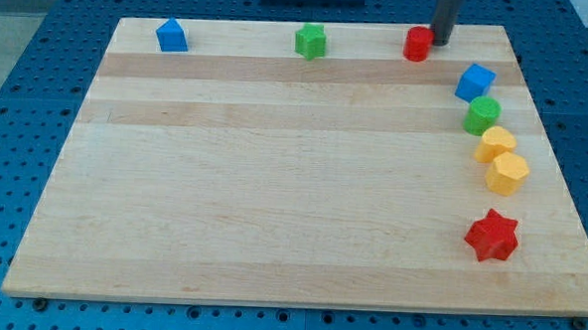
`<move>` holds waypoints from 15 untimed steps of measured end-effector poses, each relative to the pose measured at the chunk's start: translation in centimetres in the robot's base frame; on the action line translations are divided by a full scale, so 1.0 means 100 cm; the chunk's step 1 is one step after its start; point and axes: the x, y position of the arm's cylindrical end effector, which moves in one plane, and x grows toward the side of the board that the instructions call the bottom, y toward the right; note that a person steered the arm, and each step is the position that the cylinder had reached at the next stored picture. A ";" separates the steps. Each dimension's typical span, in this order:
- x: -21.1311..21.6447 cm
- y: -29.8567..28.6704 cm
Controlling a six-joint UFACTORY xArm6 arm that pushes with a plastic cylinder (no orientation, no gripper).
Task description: Move blue cube slightly left and down
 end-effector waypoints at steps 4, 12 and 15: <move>0.049 -0.038; 0.098 -0.009; 0.173 -0.037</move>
